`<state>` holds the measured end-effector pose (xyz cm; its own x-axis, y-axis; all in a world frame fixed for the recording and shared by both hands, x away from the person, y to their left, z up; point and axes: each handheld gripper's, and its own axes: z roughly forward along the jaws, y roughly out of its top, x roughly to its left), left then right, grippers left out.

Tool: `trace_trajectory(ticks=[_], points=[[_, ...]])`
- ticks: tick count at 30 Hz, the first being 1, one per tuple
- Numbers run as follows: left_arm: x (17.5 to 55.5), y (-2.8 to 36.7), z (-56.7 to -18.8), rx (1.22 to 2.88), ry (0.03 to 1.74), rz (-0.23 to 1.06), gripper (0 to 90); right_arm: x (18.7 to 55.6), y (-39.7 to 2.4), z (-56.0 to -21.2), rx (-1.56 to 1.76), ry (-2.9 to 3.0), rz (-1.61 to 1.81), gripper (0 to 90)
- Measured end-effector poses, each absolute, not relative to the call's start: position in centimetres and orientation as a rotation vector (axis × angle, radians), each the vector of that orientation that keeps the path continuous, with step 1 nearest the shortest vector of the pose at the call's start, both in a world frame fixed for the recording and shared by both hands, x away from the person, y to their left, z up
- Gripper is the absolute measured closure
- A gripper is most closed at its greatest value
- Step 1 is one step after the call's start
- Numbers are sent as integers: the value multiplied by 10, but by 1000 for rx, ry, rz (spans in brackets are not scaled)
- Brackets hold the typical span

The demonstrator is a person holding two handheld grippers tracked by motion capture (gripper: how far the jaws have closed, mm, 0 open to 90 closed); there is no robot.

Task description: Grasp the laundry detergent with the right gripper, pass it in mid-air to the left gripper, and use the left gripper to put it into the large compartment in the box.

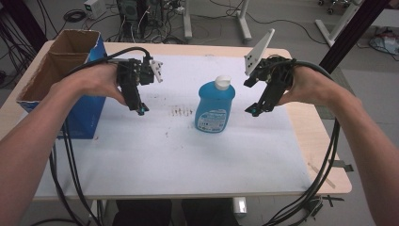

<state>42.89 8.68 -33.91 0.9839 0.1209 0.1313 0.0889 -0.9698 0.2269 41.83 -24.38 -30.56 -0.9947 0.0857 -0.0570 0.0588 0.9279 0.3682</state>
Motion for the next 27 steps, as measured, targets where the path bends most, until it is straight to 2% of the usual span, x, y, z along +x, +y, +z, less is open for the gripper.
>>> trace_trajectory(ticks=[13,27], points=[[428,86,-338,2893,150,213,117,412,-240,-336,156,2950,847,126],[428,87,-337,2887,157,204,116,414,-233,-354,180,2925,1043,127]])
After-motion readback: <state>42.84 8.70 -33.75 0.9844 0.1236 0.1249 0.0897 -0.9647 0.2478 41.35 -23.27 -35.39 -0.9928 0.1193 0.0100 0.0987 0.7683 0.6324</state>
